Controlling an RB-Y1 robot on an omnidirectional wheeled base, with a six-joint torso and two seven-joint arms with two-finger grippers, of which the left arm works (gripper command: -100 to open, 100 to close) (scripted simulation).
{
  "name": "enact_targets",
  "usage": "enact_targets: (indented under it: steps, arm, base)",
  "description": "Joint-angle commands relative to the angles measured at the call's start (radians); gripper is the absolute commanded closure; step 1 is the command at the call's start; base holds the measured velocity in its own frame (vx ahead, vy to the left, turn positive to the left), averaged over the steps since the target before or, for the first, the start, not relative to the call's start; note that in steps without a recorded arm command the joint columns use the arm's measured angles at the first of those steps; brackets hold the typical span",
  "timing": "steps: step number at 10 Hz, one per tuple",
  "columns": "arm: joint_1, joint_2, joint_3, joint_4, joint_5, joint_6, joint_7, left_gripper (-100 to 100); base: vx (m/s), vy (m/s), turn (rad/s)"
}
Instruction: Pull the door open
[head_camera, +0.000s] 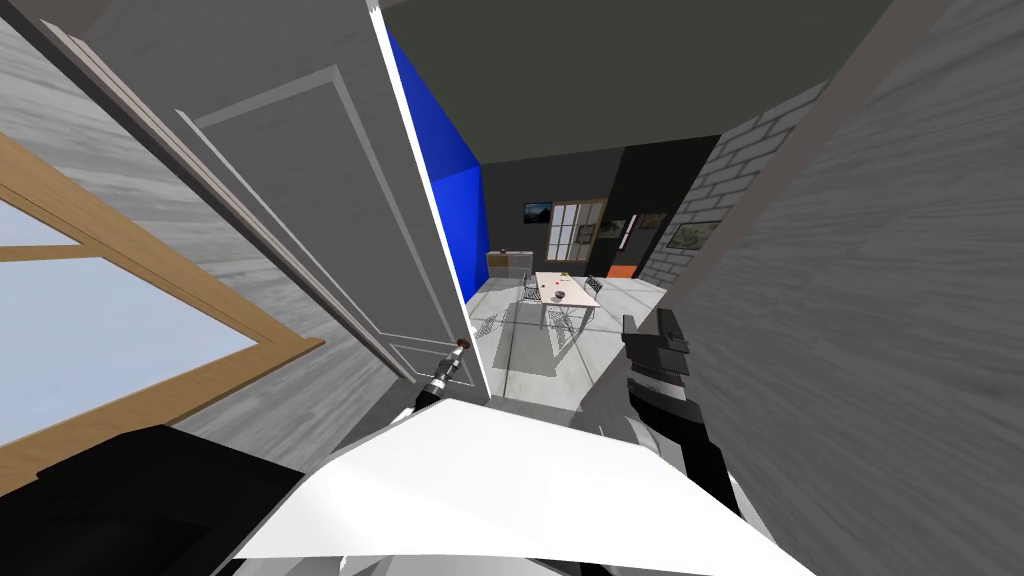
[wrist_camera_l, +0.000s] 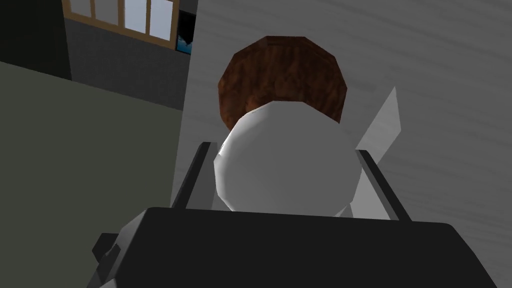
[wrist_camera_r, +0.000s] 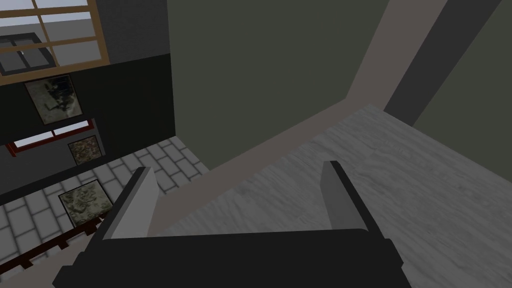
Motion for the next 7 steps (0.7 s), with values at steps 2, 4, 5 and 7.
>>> enact_targets:
  steps: [2,4,5,7]
  arm:
    - [-0.002,-0.003,-0.009,0.003,0.015,0.002,0.071,100]
    - [-0.004,-0.003,-0.012,0.004,0.024,0.003,0.108,100]
    - [-0.007,-0.002,-0.016,0.005,0.034,0.005,0.144,100]
    - [-0.009,-0.002,-0.021,0.007,0.045,0.007,0.183,100]
  base:
    - [-0.031,0.015,-0.034]
    - [-0.038,0.019,-0.042]
    - [-0.036,0.014,-0.049]
    - [-0.043,0.019,-0.045]
